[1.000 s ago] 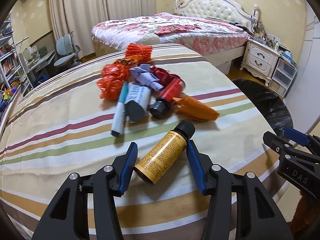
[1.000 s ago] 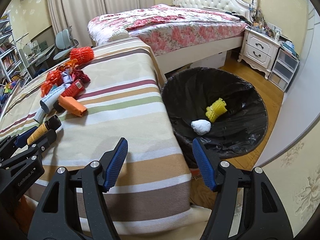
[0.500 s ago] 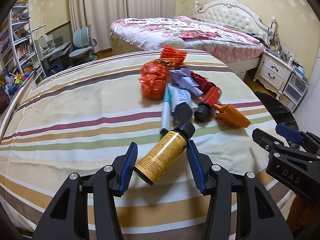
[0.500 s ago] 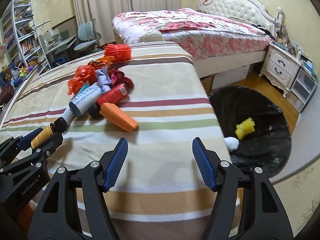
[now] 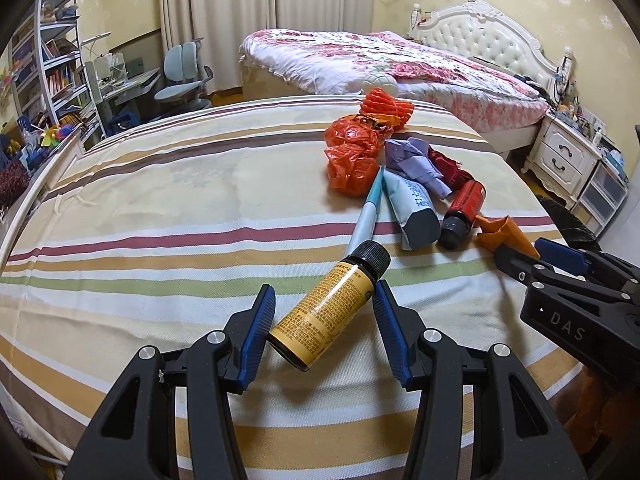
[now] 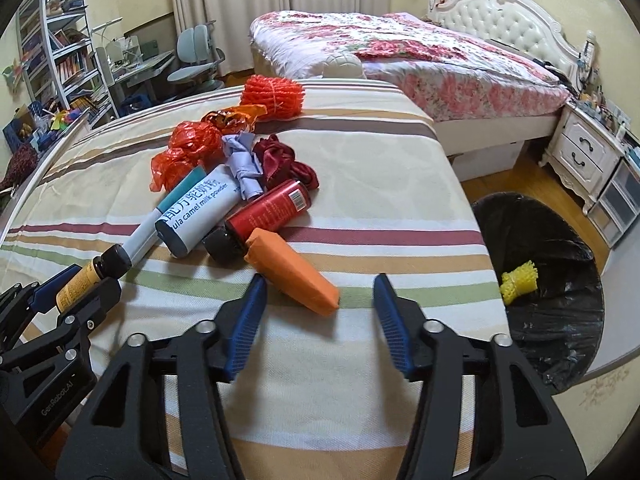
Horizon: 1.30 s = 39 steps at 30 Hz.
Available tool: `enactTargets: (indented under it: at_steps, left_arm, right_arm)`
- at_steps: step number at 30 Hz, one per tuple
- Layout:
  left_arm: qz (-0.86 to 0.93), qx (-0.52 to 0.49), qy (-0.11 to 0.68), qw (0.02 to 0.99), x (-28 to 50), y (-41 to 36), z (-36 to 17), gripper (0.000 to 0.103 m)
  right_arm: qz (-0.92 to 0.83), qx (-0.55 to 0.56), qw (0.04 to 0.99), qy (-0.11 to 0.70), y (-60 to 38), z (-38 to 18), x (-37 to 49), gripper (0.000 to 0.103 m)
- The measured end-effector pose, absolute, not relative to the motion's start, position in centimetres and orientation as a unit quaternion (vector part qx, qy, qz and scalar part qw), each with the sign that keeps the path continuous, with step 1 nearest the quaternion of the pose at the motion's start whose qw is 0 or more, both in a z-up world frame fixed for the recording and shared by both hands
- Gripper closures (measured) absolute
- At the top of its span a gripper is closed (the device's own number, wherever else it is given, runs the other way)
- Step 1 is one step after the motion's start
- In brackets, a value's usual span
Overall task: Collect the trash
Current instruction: 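Grasp the orange plastic piece with the right gripper while the left gripper holds the amber bottle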
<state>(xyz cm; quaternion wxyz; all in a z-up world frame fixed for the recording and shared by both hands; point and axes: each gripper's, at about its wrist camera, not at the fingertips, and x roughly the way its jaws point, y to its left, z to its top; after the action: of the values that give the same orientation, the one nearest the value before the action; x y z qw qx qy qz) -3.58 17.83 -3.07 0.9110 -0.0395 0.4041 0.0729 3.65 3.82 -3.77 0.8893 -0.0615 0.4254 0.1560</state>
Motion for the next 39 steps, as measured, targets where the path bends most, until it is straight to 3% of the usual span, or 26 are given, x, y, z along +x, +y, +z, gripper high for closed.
enactTargets:
  at_steps: [1, 9, 10, 31, 34, 39]
  left_arm:
    - [0.072, -0.039, 0.405, 0.911, -3.5, 17.8, -3.1, 0.053]
    - [0.064, -0.037, 0.407, 0.910, -3.4, 17.2, -3.1, 0.053]
    - [0.062, -0.036, 0.407, 0.911, -3.5, 17.1, -3.1, 0.053]
    - [0.048, -0.021, 0.396, 0.917, -3.4, 15.2, -2.1, 0.053]
    - [0.045, -0.019, 0.395, 0.917, -3.3, 14.9, -2.0, 0.053]
    - [0.045, -0.019, 0.397, 0.916, -3.4, 14.9, -2.3, 0.053]
  right_arm:
    - [0.160, -0.062, 0.888, 0.427, 3.9, -3.9, 3.6, 0.069]
    - [0.159, -0.055, 0.891, 0.422, 3.1, -3.6, 2.9, 0.073]
    - [0.158, -0.053, 0.891, 0.423, 2.9, -3.6, 2.9, 0.081]
    - [0.139, -0.017, 0.897, 0.420, -0.8, -3.3, 2.1, 0.086]
    - [0.144, -0.017, 0.894, 0.424, -0.8, -3.4, 2.0, 0.094]
    - [0.157, -0.017, 0.887, 0.433, -0.4, -4.0, 1.9, 0.089]
